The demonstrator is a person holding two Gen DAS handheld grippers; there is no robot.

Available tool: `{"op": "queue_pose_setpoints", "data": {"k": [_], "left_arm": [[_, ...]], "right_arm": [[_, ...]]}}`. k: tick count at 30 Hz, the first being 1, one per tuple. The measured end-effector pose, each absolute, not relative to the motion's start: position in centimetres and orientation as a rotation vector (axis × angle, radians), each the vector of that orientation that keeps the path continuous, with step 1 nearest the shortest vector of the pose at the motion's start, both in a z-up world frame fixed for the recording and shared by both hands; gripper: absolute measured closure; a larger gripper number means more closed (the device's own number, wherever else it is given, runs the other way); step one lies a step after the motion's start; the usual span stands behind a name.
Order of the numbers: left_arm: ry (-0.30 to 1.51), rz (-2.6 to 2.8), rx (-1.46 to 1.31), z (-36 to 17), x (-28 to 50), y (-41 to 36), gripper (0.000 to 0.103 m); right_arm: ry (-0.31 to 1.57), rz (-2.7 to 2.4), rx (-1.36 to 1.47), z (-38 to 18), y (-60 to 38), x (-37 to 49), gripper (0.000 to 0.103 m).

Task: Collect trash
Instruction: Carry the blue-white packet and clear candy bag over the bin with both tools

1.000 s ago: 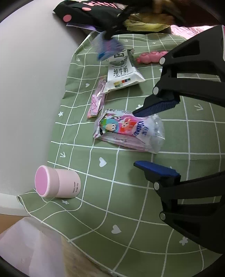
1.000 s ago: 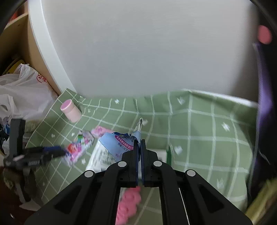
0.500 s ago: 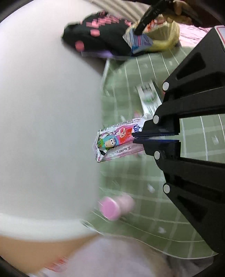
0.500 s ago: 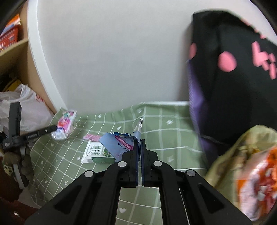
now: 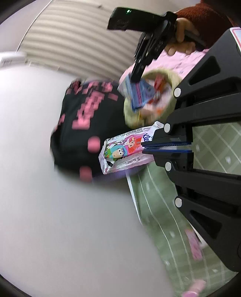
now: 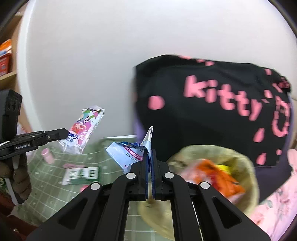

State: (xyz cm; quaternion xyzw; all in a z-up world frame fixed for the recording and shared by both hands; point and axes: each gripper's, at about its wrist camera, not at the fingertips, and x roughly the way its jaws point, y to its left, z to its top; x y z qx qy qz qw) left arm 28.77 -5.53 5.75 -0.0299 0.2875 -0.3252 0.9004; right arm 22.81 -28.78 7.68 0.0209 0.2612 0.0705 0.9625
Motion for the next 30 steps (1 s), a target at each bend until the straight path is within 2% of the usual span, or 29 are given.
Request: {"op": "queue_pose_setpoints", "data": {"k": [10,21,30], "left_arm": [[0.639,-0.865,0.102,5.0,28.5,-17.3,0.100],[0.764,-0.896,0.082,2.2,31.5,-21.8,0.100],[0.909,-0.878,0.208,-3.4,34.4,-27.5,0.100]], "right_arm": [[0.542,-0.029,0.109,6.5,-37.3,19.5,0.099],[0.597,-0.054,0.134,3.6,-40.8,20.2,0.099],[0.702,-0.031,0.079,0.8,-42.1,24.2,0.099]]}}
